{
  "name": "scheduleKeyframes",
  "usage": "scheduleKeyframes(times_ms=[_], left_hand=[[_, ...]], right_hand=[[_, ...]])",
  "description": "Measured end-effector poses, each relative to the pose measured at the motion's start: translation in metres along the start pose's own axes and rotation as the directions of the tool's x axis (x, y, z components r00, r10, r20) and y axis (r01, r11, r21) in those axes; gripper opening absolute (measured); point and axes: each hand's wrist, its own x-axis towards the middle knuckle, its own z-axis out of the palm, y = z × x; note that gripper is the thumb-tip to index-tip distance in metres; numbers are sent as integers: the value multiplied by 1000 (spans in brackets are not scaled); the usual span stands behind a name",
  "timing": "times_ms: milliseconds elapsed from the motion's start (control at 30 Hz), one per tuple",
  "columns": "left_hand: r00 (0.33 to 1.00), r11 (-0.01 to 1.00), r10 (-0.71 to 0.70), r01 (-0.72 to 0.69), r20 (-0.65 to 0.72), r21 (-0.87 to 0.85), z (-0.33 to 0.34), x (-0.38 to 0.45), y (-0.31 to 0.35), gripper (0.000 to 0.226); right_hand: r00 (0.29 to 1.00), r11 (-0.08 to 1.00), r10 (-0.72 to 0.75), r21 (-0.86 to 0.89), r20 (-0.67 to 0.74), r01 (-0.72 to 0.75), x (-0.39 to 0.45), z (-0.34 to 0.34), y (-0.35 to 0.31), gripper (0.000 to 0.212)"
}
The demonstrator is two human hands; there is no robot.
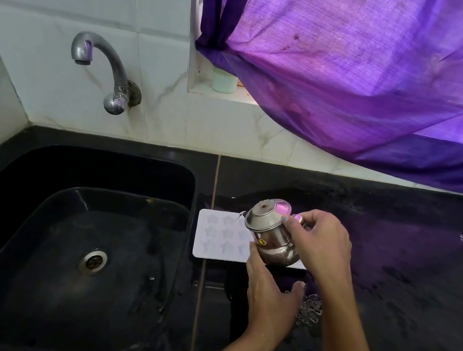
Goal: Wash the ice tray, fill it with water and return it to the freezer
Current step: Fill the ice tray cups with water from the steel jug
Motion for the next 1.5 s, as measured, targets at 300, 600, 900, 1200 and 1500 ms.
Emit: scheduleKeyframes(times_ms=[300,600,900,1200,1500], left_hand=[[1000,1000,-19,19,18,-3,-2,-2,2,102],[1000,999,-8,7,21,43,-4,-3,1,104],[1000,998,12,-12,-4,61,-7,-3,3,105],[1000,998,-24,25,-14,51,-13,1,4,109],[997,1000,0,-1,-72,-12,-12,1,5,112]], right_hand=[[1000,1000,-5,-12,-2,5,-1,1,0,18],[999,998,39,38,4,-39,-3,1,2,21],[995,987,98,131,-5,-97,1,6,7,21],[999,999,16,48,34,-17,-3,15,-9,14],[999,999,-27,-41,47,29,-5,17,-18,13]])
